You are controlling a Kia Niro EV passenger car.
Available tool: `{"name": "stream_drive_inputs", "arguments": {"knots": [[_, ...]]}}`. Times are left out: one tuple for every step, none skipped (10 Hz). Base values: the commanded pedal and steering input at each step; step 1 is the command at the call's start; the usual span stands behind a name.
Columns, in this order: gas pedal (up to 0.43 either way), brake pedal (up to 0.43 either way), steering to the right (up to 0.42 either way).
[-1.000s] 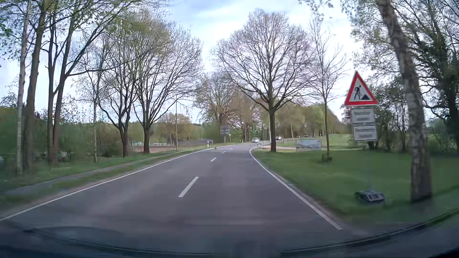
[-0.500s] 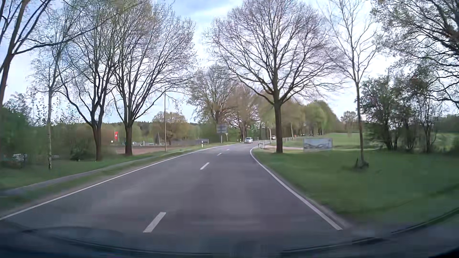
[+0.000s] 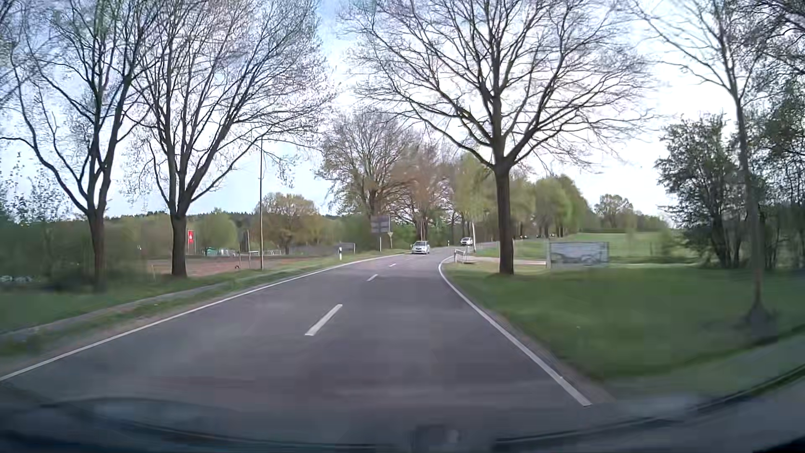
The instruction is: Follow the waypoints while adhering to traffic rules and regulations
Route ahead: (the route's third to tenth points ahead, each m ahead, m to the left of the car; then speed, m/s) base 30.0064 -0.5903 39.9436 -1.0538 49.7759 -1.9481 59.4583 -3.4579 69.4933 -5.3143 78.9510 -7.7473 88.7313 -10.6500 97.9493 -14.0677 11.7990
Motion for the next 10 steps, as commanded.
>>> {"name": "stream_drive_inputs", "arguments": {"knots": [[0.138,0.0,0.007],[0.13,0.0,0.006],[0.13,0.0,0.006],[0.13,0.0,0.006],[0.13,0.0,0.007],[0.13,0.0,0.006],[0.13,0.0,0.006],[0.13,0.0,0.006],[0.13,0.0,0.006],[0.13,0.0,0.006]]}}
